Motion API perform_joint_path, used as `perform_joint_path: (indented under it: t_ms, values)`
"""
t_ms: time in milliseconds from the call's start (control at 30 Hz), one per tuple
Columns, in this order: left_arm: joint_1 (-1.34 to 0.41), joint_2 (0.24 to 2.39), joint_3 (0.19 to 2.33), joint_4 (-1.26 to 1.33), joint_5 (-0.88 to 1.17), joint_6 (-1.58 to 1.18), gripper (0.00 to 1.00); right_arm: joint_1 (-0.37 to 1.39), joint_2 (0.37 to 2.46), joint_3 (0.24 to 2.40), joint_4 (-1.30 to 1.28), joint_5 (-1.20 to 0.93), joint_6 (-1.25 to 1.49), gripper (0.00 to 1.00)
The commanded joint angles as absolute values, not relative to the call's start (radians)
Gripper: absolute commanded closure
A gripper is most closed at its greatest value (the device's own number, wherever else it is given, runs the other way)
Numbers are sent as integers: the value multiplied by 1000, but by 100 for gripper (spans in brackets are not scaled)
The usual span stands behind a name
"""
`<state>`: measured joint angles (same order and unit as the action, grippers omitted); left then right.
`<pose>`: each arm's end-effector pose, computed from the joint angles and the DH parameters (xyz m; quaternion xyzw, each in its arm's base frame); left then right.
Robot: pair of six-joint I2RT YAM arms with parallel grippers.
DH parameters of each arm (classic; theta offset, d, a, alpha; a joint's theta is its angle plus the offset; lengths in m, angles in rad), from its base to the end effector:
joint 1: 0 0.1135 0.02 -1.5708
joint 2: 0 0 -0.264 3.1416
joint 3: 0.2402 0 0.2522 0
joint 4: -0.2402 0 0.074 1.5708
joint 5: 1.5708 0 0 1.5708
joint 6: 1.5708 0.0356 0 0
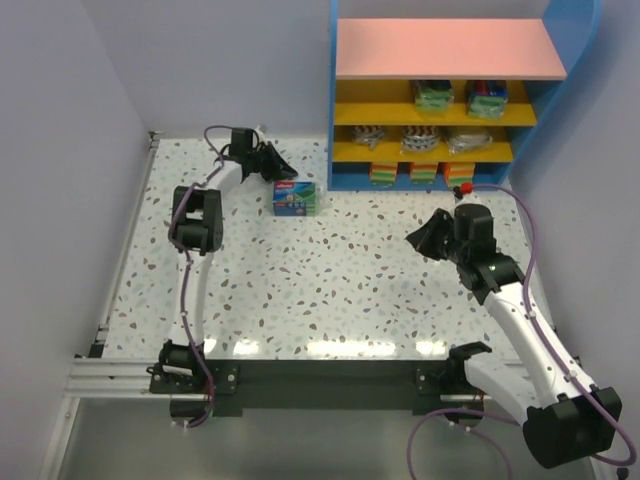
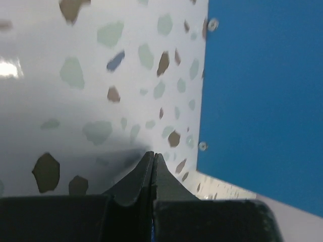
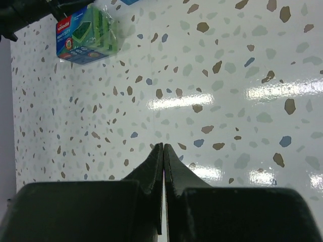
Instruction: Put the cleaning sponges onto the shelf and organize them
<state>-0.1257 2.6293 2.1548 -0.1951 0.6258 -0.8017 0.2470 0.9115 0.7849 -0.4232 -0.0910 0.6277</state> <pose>0.5689 -0.0929 0.1205 -0.1575 0.8525 -0.4332 0.2467 0.1953 0.0526 0.2936 0.1431 0.8601 0.2427 0.4254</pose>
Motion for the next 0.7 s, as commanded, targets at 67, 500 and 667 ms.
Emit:
perform_joint_path:
  t_ms: [67,500,667]
  values:
    - [-135,2468,1923,-224,794,-621,100,249,899,758,-411,-101,623,100]
    - [-236,2171,1473,-218,991,-417,100,253,920,698,-393,-130,620,100]
    - [-342,2034,1324,-262,945,-390,100,259,936,695,-399,-137,617,100]
